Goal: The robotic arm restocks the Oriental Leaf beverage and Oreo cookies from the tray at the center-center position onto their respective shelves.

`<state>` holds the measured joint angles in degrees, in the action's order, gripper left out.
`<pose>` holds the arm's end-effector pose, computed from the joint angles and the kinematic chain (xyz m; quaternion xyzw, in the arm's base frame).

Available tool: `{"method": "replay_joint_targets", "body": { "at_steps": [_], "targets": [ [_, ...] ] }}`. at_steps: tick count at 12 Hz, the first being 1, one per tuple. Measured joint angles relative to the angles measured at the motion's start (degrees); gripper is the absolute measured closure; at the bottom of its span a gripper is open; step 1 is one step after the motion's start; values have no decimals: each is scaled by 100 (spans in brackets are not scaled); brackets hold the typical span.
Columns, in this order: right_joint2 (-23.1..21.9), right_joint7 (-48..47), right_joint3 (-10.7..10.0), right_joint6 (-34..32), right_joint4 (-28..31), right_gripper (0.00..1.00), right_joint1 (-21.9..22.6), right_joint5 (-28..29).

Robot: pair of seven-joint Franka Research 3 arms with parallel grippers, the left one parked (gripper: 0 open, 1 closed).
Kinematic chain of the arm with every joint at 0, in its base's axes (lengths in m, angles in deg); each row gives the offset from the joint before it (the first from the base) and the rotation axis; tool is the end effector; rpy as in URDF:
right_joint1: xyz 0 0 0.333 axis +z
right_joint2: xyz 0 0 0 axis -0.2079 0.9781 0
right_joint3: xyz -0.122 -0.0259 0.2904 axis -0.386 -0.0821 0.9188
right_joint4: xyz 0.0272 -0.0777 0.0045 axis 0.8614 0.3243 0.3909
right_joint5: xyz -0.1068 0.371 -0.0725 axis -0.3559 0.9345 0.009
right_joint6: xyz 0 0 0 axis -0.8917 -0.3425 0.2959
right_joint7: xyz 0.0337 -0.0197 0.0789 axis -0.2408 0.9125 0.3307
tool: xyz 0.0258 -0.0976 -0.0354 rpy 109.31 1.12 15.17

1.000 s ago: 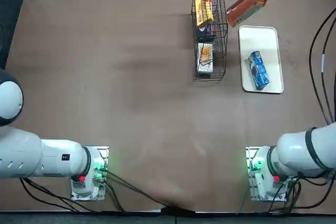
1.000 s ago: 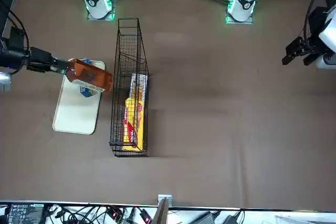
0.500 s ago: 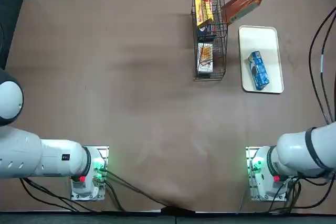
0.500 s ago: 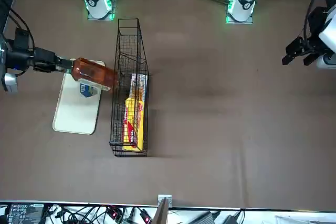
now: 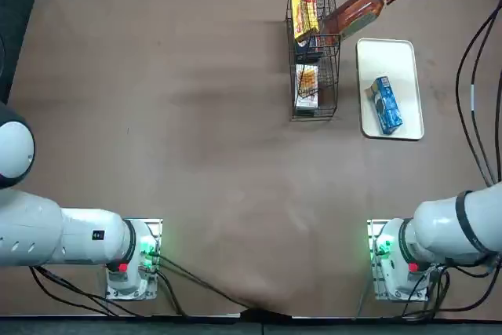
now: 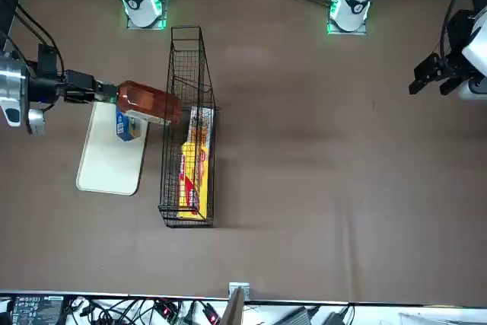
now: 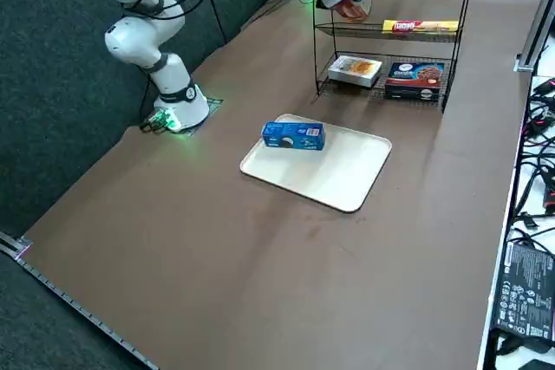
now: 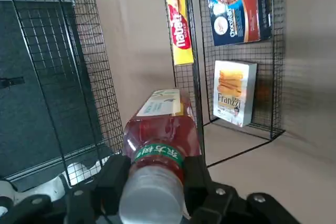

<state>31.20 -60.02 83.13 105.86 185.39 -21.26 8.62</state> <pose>0.5778 0.0020 0.5047 -0.8957 0.0115 0.0890 0.4354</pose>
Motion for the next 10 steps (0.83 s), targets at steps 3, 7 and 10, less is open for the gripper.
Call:
{"method": "replay_joint_targets", "body": {
  "at_steps": [3,7,10],
  "targets": [
    [-78,0,2,127,237,41,95,102],
    [-323,-181,11,496,630,41,354,119],
    [-405,-357,26,698,750,41,540,120]
  ]
}}
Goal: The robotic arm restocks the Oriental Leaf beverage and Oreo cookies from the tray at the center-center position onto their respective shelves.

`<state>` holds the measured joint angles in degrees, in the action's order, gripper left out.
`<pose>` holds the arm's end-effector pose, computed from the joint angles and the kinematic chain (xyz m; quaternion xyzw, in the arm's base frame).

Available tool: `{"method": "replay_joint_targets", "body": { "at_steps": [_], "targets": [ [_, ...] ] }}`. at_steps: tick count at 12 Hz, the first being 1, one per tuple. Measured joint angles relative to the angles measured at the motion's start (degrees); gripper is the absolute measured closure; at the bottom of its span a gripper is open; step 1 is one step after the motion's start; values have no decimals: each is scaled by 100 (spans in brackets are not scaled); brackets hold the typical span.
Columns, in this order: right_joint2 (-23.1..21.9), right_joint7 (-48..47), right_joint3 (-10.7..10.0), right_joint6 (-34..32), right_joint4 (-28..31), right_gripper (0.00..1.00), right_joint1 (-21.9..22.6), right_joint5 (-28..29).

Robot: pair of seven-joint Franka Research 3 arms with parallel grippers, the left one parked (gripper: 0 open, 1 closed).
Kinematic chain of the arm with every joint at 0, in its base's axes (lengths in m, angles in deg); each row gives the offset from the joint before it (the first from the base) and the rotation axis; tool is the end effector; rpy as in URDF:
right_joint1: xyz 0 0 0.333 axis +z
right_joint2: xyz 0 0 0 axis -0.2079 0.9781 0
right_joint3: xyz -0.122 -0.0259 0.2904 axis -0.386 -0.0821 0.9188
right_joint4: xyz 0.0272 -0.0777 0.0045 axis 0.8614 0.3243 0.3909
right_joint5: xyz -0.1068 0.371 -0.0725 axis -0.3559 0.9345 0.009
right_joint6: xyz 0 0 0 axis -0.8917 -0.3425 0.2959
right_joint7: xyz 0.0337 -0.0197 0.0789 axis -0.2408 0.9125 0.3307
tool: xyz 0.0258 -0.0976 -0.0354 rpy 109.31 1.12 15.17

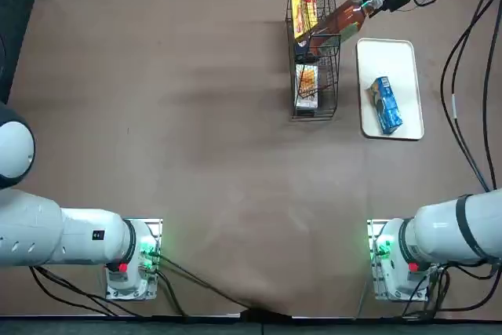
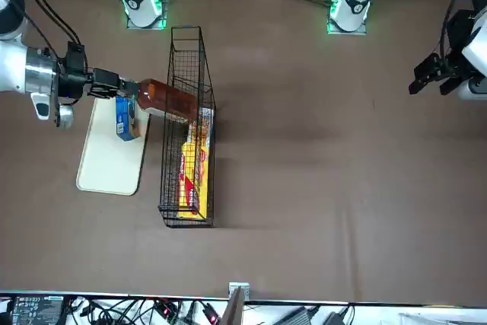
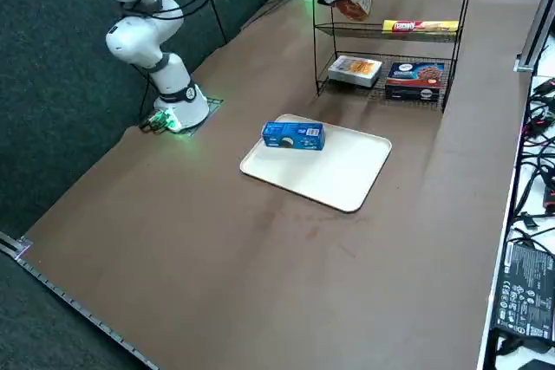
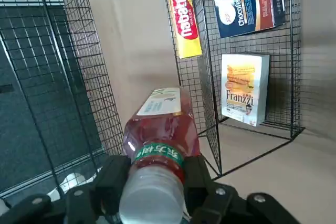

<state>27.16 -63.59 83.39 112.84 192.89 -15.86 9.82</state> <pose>0.5596 0.0533 0.4894 -0.8987 0.0343 0.0954 0.4267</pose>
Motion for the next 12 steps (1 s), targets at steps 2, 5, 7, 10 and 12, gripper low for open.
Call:
{"method": "replay_joint_targets", "body": {
  "at_steps": [2,5,7,10,12],
  "targets": [
    [-14,-61,1,130,64,41,86,4],
    [-15,-369,1,336,160,41,255,4],
    [-29,-563,2,466,183,41,367,5],
    [-56,-704,4,591,244,41,502,4],
    [-57,-723,4,647,294,41,538,4]
  ]
}}
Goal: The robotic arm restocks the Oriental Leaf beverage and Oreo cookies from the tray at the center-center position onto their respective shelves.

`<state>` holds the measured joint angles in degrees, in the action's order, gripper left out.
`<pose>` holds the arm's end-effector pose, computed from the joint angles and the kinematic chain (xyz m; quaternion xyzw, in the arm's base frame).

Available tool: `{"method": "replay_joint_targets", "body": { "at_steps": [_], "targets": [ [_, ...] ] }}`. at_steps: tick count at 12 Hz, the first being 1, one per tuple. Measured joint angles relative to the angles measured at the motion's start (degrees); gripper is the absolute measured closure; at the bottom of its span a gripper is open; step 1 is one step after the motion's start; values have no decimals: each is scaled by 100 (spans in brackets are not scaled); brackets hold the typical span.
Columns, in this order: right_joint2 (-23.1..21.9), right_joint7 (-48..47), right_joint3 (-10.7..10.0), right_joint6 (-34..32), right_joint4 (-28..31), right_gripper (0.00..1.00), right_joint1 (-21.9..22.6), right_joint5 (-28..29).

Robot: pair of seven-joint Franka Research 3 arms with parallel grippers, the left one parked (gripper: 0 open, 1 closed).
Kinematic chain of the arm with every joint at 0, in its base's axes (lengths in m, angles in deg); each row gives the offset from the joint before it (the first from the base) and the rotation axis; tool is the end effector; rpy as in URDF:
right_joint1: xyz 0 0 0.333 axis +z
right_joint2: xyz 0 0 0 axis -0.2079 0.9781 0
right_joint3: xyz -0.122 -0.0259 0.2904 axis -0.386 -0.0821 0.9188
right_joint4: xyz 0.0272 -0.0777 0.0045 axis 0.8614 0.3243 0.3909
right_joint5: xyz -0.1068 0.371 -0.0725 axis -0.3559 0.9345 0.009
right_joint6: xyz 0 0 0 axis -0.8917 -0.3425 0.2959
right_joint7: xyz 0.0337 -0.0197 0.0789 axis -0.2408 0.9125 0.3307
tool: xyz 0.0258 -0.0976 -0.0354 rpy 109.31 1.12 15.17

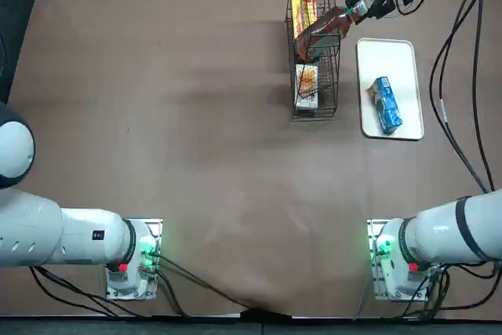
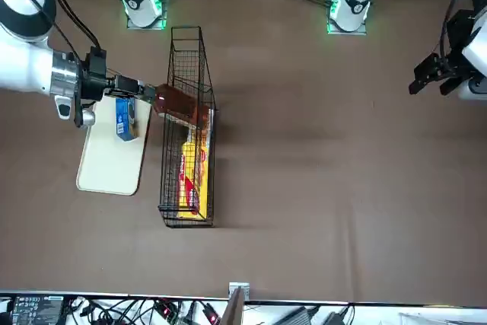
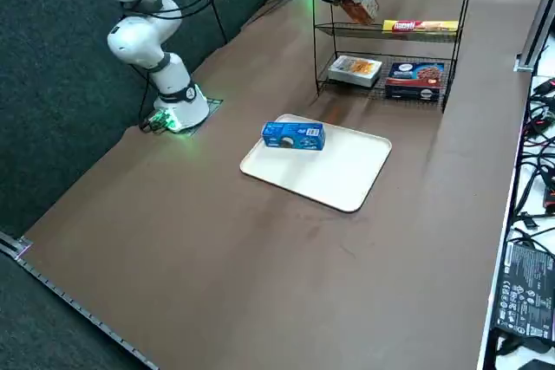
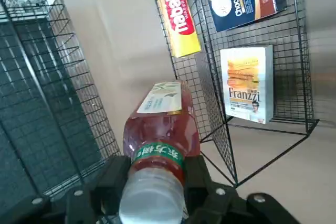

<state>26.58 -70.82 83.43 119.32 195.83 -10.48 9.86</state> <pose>0.5555 0.0975 0.4743 -0.9037 0.0800 0.1095 0.4060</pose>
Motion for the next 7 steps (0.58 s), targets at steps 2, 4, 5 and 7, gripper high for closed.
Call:
{"method": "replay_joint_targets", "body": {
  "at_steps": [2,4,5,7],
  "targets": [
    [-12,-54,0,129,82,41,39,0],
    [-17,-99,1,254,168,41,111,0],
    [-17,-113,1,286,201,41,141,0],
    [-18,-133,3,312,253,41,172,0]
  ]
}}
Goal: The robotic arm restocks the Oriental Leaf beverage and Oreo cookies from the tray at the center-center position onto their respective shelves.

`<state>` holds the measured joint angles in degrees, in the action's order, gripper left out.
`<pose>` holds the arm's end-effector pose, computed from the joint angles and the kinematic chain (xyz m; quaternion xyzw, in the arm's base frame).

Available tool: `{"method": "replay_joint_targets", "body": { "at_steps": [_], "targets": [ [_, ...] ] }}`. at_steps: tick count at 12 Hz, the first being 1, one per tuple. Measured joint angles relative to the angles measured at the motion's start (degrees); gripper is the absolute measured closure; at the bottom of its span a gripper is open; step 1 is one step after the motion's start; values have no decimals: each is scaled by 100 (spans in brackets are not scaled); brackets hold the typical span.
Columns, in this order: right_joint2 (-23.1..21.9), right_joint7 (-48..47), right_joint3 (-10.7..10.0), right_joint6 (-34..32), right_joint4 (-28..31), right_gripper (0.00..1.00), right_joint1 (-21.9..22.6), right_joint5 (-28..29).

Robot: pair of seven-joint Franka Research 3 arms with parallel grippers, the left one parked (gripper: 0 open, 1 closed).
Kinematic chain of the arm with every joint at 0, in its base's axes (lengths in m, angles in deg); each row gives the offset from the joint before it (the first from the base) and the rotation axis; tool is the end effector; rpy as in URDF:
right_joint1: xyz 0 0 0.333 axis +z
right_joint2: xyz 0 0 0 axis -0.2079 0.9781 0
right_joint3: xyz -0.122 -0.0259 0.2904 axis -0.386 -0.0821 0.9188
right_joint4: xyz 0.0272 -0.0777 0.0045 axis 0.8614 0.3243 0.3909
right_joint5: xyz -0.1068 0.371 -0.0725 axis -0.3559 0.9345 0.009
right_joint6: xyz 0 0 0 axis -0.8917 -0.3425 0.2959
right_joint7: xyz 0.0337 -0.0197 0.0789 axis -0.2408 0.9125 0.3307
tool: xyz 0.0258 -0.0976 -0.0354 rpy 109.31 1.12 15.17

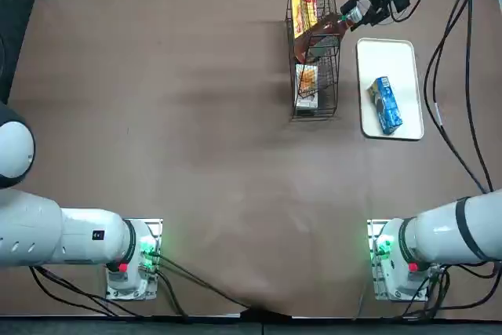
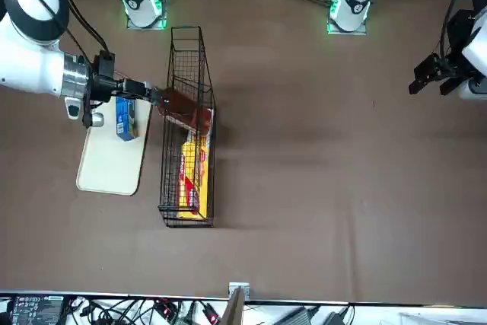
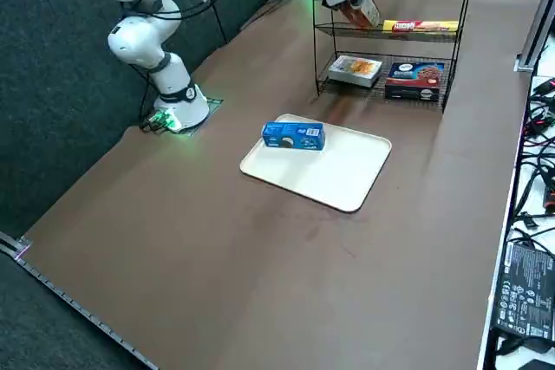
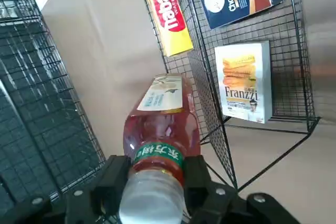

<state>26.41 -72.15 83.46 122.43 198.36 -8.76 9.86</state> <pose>0.5503 0.1098 0.4571 -0.9056 0.0959 0.1143 0.3970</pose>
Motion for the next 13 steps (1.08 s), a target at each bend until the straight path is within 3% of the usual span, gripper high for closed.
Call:
{"method": "replay_joint_targets", "body": {
  "at_steps": [13],
  "targets": [
    [73,-21,6,95,99,41,141,1]
  ]
}}
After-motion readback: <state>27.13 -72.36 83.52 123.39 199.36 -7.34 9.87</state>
